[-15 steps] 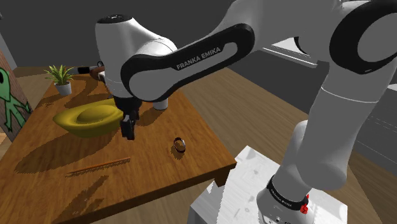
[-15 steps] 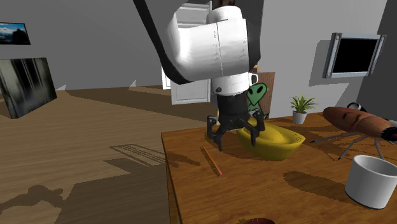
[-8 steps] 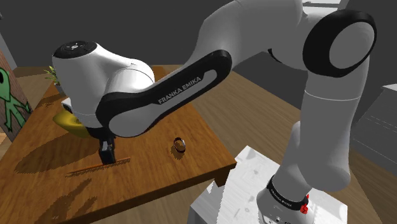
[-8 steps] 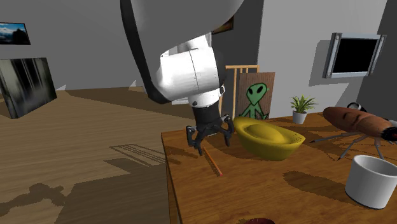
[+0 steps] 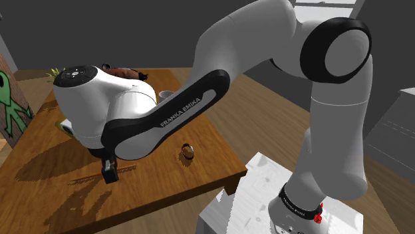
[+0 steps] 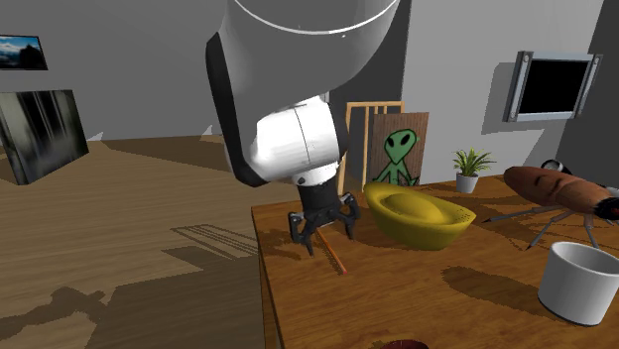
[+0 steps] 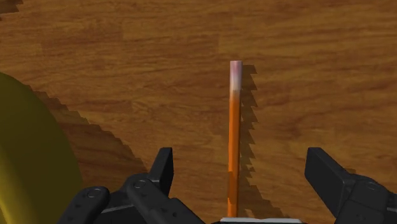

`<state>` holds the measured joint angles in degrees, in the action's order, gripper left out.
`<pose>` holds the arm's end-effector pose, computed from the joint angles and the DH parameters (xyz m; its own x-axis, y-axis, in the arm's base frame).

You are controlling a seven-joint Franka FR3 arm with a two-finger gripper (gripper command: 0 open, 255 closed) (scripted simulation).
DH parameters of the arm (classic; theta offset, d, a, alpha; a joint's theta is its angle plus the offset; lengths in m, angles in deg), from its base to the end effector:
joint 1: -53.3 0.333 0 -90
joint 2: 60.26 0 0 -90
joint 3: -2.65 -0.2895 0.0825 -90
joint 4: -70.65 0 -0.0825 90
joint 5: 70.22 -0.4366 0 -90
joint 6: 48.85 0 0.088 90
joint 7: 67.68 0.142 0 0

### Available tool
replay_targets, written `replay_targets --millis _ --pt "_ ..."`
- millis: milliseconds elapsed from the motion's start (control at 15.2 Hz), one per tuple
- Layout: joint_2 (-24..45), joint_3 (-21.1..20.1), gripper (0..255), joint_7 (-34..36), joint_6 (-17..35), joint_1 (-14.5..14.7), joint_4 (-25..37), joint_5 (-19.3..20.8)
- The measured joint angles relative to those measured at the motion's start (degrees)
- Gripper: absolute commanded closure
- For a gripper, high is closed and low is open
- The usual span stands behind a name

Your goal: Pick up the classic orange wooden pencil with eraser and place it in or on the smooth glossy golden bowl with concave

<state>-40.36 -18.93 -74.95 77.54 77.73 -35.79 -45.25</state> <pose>0.4873 0.4602 0.2600 0.3994 0.9166 -0.0195 0.8942 -0.3847 0.2288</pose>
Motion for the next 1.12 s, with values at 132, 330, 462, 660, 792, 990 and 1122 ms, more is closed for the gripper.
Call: replay_targets --millis 132,330,462,660,792,990,1122 --pt "0.8 0.3 0 0.3 0.8 0.0 0.0 0.5" --pt "1.0 0.3 0 0.4 1.0 0.1 -0.1 0.6" --pt "1.0 0.3 0 0.4 1.0 0.1 -0.1 0.6" --pt "1.0 0.3 255 0.4 1.0 0.1 -0.1 0.6" --pt "1.0 0.3 255 0.4 1.0 0.1 -0.1 0.6" --pt "1.0 0.3 255 0.4 1.0 0.1 0.0 0.6" --pt "1.0 0.3 255 0.4 1.0 0.1 0.0 0.6"
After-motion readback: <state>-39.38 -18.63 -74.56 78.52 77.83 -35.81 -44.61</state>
